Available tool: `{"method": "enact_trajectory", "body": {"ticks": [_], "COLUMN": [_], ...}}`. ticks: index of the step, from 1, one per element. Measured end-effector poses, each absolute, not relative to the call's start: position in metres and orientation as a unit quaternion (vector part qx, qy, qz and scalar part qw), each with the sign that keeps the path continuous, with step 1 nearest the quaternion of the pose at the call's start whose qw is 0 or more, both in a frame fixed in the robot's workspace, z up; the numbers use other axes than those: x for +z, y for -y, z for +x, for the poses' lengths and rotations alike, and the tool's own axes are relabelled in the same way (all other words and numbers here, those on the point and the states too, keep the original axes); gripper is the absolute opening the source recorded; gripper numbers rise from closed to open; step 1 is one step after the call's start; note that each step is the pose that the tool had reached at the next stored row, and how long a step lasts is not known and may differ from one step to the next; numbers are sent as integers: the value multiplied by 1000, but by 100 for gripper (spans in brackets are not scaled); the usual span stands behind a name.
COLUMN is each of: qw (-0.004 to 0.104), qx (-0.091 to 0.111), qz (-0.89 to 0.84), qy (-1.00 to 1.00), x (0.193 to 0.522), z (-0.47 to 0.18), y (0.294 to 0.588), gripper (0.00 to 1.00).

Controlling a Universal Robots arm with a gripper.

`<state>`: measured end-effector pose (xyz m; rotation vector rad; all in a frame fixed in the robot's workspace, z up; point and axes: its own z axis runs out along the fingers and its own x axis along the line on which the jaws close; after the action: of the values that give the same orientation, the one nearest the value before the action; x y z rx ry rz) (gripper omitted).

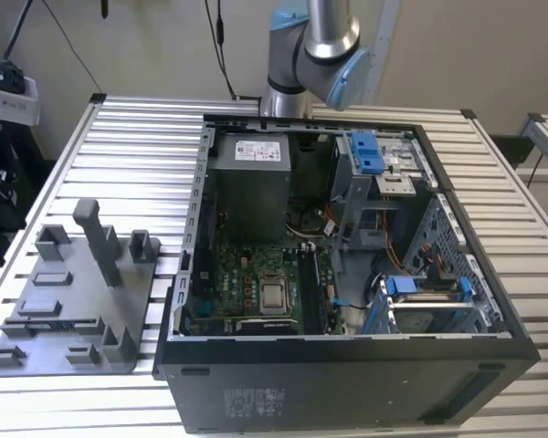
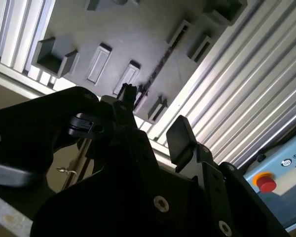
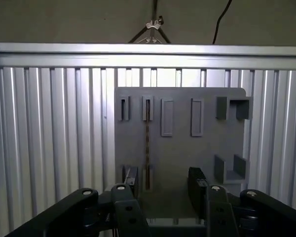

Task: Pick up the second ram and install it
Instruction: 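Pick up the second ram and move it above second insertion slot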

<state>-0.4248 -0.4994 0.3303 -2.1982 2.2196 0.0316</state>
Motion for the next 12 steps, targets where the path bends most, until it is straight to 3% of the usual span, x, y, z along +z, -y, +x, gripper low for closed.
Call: {"method": "enact_trajectory", "body": {"ticks": [12], "qw": [9], "qx": [10], "qz": [-704], "qy": [-710], "x": [315], "z": [-425], "y": [499], "gripper": [54]}}
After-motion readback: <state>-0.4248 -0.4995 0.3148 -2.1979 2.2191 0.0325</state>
